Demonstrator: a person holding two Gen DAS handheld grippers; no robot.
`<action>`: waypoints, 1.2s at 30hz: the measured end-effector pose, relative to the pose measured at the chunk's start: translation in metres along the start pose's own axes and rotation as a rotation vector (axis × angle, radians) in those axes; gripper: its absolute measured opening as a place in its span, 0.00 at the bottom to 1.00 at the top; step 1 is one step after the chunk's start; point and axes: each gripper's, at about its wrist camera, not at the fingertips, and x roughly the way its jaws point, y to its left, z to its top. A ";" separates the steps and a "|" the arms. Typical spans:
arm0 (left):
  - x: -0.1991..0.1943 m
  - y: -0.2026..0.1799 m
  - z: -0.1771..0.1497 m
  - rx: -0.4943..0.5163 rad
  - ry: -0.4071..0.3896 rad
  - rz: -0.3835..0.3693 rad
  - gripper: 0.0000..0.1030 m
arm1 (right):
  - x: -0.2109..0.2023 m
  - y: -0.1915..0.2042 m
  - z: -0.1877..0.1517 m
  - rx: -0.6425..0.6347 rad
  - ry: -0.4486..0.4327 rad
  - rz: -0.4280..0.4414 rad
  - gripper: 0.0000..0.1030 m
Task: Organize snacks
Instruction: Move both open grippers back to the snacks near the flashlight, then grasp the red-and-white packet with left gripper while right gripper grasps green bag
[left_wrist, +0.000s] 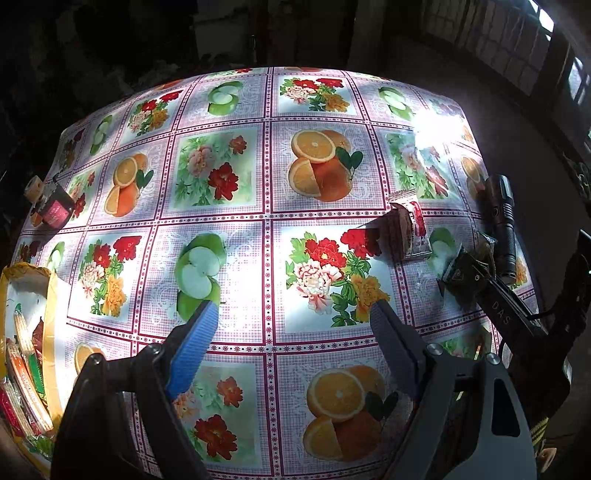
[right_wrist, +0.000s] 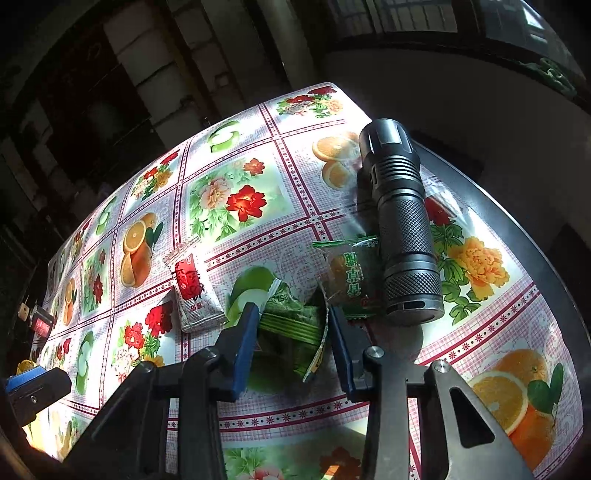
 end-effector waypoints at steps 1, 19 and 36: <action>0.004 -0.007 0.003 0.007 0.005 -0.006 0.82 | -0.001 0.000 -0.001 0.001 0.001 0.015 0.36; 0.084 -0.088 0.053 0.029 0.085 -0.036 0.82 | -0.101 0.012 -0.112 -0.041 -0.022 0.210 0.35; 0.078 -0.069 0.028 0.073 0.079 0.030 0.23 | -0.098 0.014 -0.110 -0.050 -0.043 0.218 0.35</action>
